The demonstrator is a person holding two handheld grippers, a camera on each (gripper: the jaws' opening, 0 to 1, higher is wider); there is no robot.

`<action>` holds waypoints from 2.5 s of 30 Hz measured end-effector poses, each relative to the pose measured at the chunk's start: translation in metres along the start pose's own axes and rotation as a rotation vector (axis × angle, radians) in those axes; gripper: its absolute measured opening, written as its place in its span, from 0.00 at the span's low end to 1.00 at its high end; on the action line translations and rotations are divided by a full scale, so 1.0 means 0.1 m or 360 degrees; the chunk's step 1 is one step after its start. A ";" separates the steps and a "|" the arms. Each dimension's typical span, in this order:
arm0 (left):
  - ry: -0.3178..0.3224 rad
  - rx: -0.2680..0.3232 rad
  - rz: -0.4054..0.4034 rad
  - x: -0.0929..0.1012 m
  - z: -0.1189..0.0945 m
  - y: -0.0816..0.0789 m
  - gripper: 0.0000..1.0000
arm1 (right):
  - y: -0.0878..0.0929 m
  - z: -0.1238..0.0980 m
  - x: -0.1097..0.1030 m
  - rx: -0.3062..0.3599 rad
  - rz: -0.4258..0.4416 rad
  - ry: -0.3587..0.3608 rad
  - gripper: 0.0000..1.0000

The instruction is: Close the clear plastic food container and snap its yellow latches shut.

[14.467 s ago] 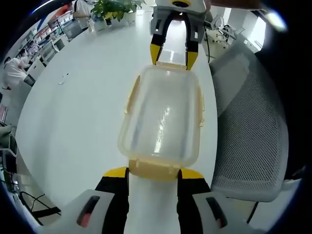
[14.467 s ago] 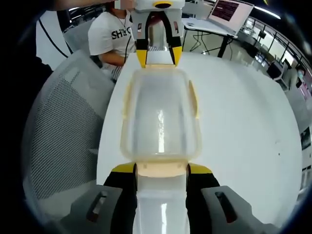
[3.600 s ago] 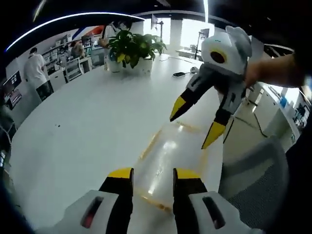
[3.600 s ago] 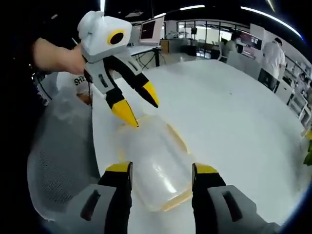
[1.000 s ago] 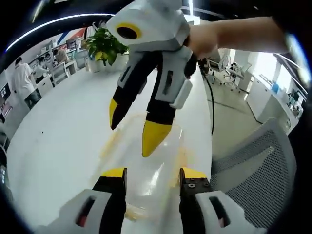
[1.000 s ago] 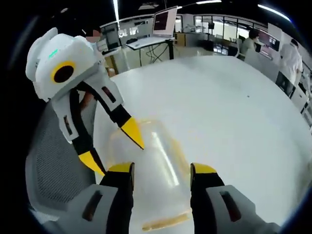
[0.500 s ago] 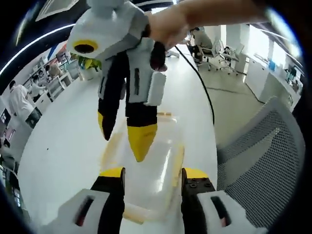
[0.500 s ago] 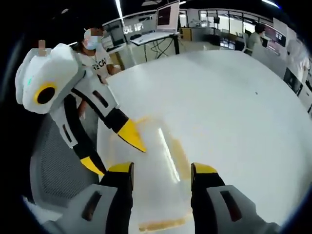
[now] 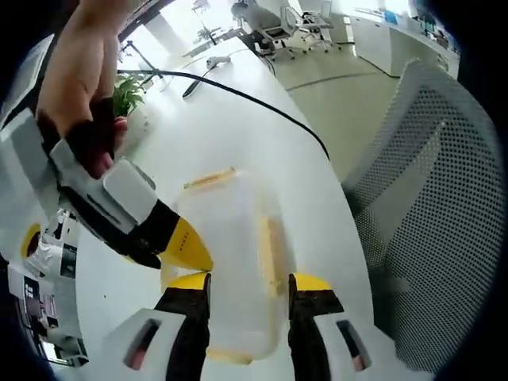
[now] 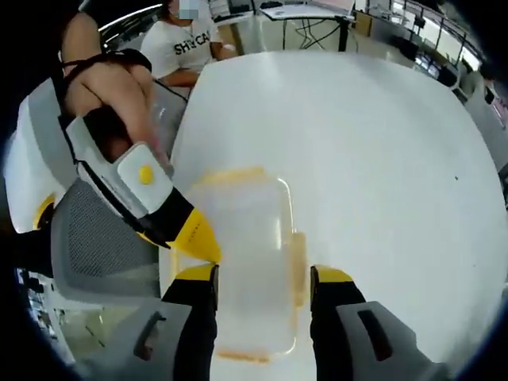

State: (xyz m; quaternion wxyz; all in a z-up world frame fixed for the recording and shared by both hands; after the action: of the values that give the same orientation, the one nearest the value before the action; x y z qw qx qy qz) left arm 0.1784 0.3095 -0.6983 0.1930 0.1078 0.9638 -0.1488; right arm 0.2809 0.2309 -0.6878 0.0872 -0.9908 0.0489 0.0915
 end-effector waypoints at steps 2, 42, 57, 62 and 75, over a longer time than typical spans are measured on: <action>-0.0007 -0.0013 0.0013 0.00 0.01 0.00 0.34 | 0.01 0.02 0.06 -0.0009 0.0024 -0.0035 0.43; 0.0001 -0.0153 -0.0188 -0.04 0.06 -0.09 0.27 | -0.04 0.06 0.11 -0.0117 0.0039 -0.0159 0.36; 0.0095 -0.0120 -0.0179 -0.11 0.00 -0.08 0.29 | 0.00 0.00 0.01 -0.0074 0.0048 -0.0025 0.38; 0.0310 -0.0049 -0.0281 -0.04 -0.02 -0.11 0.54 | 0.05 -0.03 -0.07 0.0035 -0.0050 0.0109 0.38; 0.0317 -0.0045 -0.0229 0.07 -0.02 -0.13 0.80 | 0.21 0.01 -0.31 0.0202 -0.0047 0.0299 0.71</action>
State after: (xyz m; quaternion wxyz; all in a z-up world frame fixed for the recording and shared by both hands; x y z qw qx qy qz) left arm 0.1683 0.2992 -0.6966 0.0866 0.0498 0.9855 -0.1372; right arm 0.2479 0.2130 -0.6865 0.1461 -0.9881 0.0478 -0.0063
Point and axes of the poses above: the point that each gripper's makers call its tool centre point, and the gripper's own axes: z roughly forward along the fingers, x roughly to its right, y roughly out of its underside, the point moved 10 cm from there along -z, roughly backward along the fingers, and after that the axes turned 11 degrees about -x, right-handed, at the moved point
